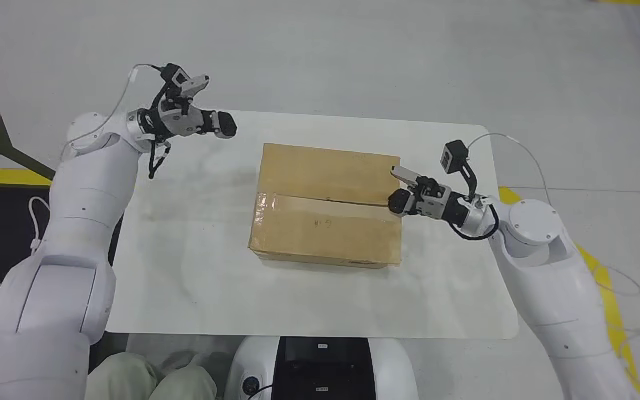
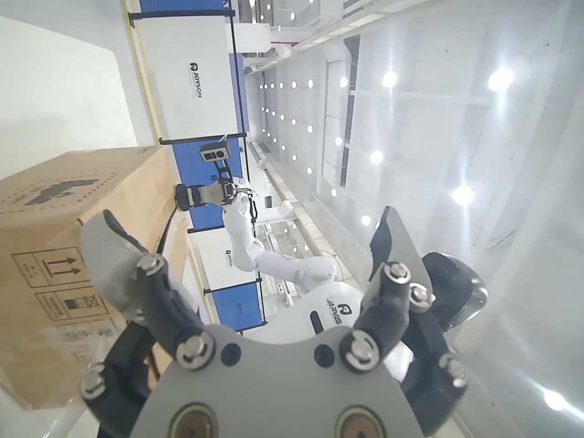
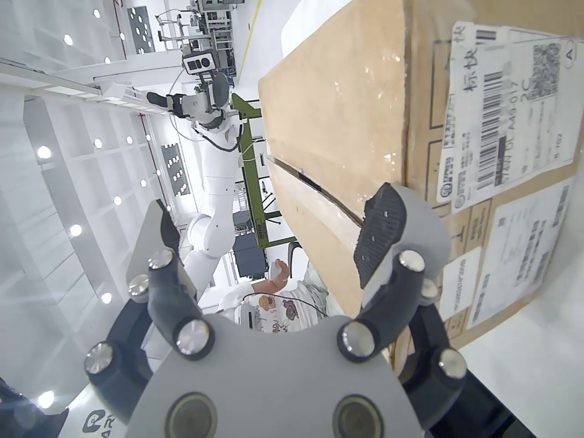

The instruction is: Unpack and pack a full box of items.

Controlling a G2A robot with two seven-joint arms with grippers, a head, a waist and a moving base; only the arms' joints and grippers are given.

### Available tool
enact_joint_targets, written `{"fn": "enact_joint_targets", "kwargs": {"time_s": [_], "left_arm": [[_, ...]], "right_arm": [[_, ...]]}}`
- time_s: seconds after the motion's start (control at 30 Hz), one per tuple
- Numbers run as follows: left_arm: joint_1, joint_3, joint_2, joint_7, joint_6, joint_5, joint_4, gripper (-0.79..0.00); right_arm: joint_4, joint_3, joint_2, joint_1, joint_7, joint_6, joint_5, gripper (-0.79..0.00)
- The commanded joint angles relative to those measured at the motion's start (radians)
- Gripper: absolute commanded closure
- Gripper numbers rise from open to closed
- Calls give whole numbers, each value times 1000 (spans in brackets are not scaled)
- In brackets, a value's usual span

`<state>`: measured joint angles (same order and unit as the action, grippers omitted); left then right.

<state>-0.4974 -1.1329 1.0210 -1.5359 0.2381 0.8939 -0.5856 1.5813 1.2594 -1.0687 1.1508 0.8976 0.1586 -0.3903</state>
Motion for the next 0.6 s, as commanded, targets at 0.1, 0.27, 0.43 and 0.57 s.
{"fn": "enact_joint_targets", "kwargs": {"time_s": [0.1,0.27,0.43,0.57], "left_arm": [[-19,-19,-19,0,3,-8,-16,-785],[-39,-20,-28,0,27,-43,-51,-785],[-63,-21,-34,0,46,-77,-83,-785],[-83,-31,-40,14,60,-103,-121,-785]], "right_arm": [[9,3,3,11,7,-3,5,-785],[33,11,7,27,15,-3,17,-785],[25,11,7,29,9,5,11,-785],[23,11,7,27,8,5,10,-785]]}}
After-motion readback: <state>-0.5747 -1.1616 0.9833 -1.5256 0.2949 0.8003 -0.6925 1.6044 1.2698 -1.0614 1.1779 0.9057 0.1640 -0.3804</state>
